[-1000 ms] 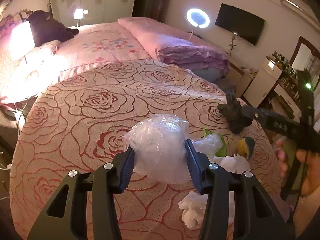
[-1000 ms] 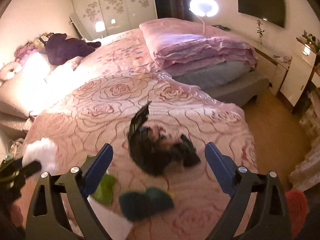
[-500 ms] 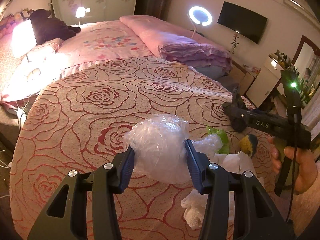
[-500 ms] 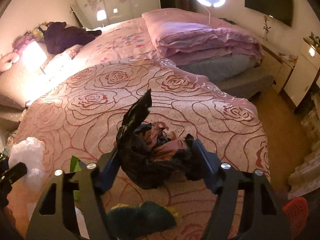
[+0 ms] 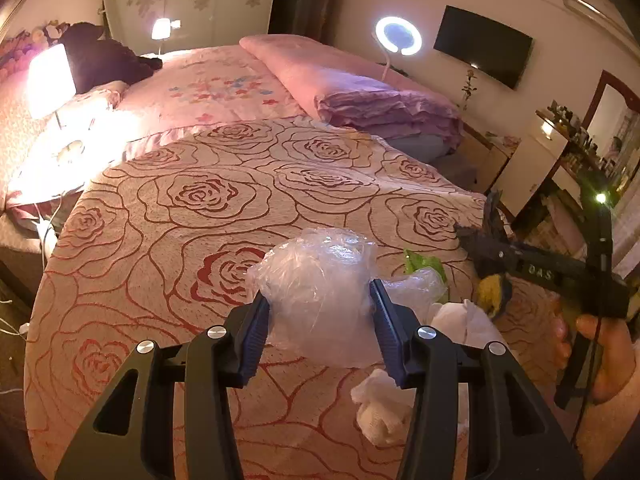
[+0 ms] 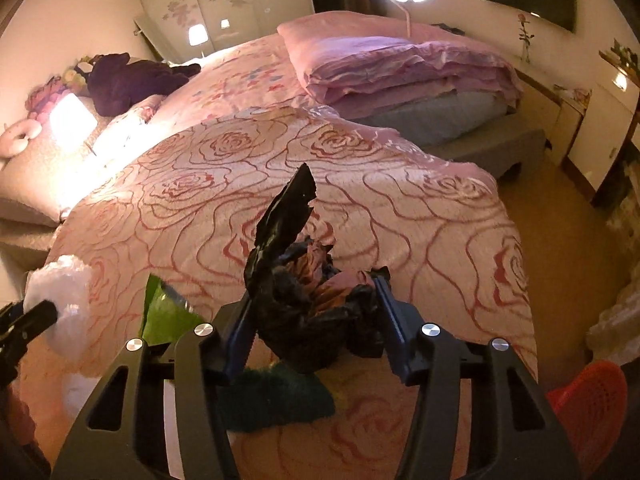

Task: Collect trash
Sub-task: 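Grasp the clear plastic bag with the left tool while the right tool grasps the black bag, then carry the clear plastic bag and black bag over the red wastebasket with both tools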

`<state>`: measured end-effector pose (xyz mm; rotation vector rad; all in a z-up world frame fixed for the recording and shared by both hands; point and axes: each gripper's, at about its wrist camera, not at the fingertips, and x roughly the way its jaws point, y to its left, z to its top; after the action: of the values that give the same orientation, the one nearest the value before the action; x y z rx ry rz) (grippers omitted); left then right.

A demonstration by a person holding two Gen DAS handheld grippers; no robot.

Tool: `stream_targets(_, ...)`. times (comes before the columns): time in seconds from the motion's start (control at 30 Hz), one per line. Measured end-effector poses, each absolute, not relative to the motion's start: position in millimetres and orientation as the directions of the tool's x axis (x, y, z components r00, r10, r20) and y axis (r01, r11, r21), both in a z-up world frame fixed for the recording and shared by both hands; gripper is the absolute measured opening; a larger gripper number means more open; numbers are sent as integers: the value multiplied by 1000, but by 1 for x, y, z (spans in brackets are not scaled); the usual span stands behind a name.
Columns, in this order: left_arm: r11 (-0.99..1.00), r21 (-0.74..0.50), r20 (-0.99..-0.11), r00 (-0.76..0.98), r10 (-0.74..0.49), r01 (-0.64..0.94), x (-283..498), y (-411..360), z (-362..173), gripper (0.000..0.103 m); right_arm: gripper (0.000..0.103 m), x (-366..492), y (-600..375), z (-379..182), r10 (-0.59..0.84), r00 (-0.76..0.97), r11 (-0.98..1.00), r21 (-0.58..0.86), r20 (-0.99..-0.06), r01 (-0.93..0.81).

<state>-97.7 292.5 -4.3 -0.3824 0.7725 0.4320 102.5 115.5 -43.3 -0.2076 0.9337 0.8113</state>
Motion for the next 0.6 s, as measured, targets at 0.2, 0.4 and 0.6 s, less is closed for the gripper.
stream_targets(0.2,854,-161,-723,648,239,-495,-102,282,4,46,52,84,90,-38,551,319,694,211,-771,-688)
stream_targets(0.4,862,-157,-704,667,244,-482,-108,270,16,46,52,69,59,-15,588,365,706,238,-721,-667)
stream_targets(0.6,881,-151,-691,685,230,-448,-106,250,26,46,52,58,20,10,596,444,735,232,-669,-637)
